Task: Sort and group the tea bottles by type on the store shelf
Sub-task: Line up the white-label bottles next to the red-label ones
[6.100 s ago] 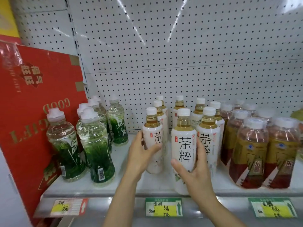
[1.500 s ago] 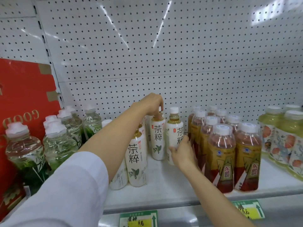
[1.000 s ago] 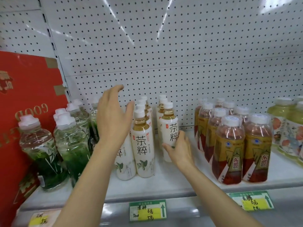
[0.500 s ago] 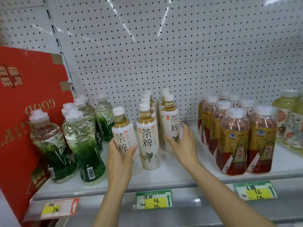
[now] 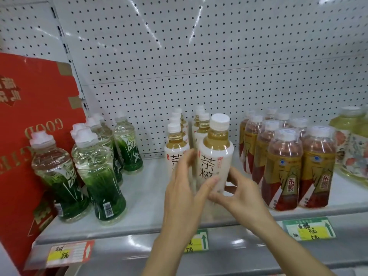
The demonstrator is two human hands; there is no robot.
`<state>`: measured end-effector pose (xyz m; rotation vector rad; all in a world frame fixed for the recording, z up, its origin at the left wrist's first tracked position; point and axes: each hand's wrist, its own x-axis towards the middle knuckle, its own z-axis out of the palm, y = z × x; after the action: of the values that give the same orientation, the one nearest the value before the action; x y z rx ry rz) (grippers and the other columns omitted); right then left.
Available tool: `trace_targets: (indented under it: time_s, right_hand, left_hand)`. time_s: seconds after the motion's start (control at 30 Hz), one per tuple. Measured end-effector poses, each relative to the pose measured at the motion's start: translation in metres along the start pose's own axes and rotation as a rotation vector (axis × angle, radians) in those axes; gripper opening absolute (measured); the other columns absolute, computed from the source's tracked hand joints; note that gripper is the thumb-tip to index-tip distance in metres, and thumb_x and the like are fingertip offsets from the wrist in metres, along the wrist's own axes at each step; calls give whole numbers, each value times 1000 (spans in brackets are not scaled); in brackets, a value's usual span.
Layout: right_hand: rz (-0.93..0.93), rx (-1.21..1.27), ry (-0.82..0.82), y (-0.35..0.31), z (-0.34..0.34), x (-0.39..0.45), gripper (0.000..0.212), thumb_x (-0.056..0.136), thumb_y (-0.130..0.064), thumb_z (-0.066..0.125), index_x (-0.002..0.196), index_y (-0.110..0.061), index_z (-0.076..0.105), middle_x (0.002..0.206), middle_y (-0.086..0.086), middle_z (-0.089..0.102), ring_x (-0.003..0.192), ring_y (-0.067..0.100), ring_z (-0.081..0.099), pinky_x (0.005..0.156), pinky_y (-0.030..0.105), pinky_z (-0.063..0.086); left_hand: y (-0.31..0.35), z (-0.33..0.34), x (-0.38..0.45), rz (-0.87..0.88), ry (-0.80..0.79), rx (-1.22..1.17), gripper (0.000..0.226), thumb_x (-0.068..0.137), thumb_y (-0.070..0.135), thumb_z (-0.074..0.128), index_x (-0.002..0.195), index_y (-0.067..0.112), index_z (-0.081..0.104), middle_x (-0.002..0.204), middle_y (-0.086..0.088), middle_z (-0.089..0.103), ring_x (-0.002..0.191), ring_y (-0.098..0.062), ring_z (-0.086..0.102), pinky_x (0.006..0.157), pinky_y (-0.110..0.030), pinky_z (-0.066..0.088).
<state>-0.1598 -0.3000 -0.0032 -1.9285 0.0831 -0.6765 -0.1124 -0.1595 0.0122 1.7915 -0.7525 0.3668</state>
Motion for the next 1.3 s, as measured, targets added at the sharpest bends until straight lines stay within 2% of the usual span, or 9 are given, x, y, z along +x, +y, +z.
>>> trace_targets:
  time_s: [0.07,0.2,0.53,0.73,0.83,0.93,1.1,1.23,1.3]
  right_hand:
    - [55,-69,19,14,-3,10,62,69,-19,87,124,-25,61,109,-20,68,94,-10,61,70,7,48]
    - [95,-134,-8,33,3,30,63,70,-19,87,125,-24,59,111,-16,66,94,-7,61,64,4,46]
    - [89,-70,-73,42,25,42,65,72,-19,86,131,-24,58,121,-11,67,104,1,62,76,9,52]
    - [77,4,-103,44,28,38,66,74,-17,84,133,-26,57,123,-12,67,111,4,63,94,34,56]
    - [41,32,-92,41,23,35,58,79,-22,80,131,-31,56,122,-16,66,109,-2,62,94,28,55]
    - [-8,86,106,23,10,42,47,92,-38,61,137,-36,47,133,-18,57,116,-7,55,98,21,47]
    - [171,306,99,7,8,89,60,98,-63,22,154,-42,15,163,-15,11,150,10,10,119,43,10]
    - [301,391,-39,32,29,100,78,79,-90,21,147,-54,26,161,-12,25,150,20,18,120,57,10]
    - [309,421,-73,34,35,95,77,81,-87,23,147,-48,34,154,-8,40,144,19,33,119,54,20]
  left_hand:
    - [-22,-7,7,-14,99,92,83,74,64,67,146,39,36,143,24,43,132,4,41,106,-18,37]
    - [-69,-15,20,-203,19,110,90,75,48,78,151,34,31,146,13,42,133,-8,46,110,-43,45]
    - [-98,-20,31,-230,16,76,78,77,35,82,143,33,41,134,12,57,120,-10,57,99,-45,54]
    - [-100,-23,30,-201,-23,76,79,76,44,81,143,37,40,135,13,56,121,-8,57,99,-42,54]
    - [-88,-32,31,-206,-44,8,77,76,69,60,143,39,41,141,17,53,122,-2,55,101,-40,52]
    - [-61,-52,56,-159,52,-104,75,89,78,27,152,39,31,154,22,35,135,4,39,115,-38,33]
    - [-53,-63,113,-232,-59,-392,70,89,81,12,151,52,27,163,19,23,151,-9,20,123,-46,17]
    - [-70,-35,100,-430,-169,-543,74,92,76,17,142,34,52,136,0,64,130,-23,56,105,-48,44]
    - [-76,-27,95,-485,-165,-612,69,98,67,16,133,28,61,122,-2,73,115,-22,67,93,-44,51]
